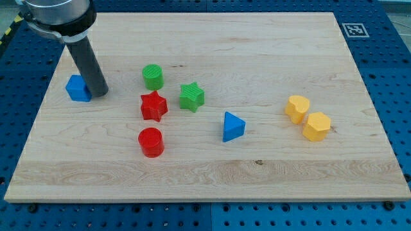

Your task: Place the robot arm on top of green circle

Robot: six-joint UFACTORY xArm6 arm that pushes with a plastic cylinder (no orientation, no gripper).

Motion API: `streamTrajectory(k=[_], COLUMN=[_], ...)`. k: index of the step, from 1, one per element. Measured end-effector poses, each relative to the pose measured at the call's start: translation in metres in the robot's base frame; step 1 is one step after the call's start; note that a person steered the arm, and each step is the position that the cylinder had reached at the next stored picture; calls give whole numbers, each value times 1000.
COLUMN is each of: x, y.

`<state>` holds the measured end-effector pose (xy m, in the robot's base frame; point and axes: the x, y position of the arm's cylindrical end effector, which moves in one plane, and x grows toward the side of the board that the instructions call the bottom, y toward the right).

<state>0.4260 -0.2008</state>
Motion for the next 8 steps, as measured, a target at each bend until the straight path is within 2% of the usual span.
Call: streamTrajectory(k=[3,5,6,8], x=[-29,-87,-89,-91], y=[8,50,87,101])
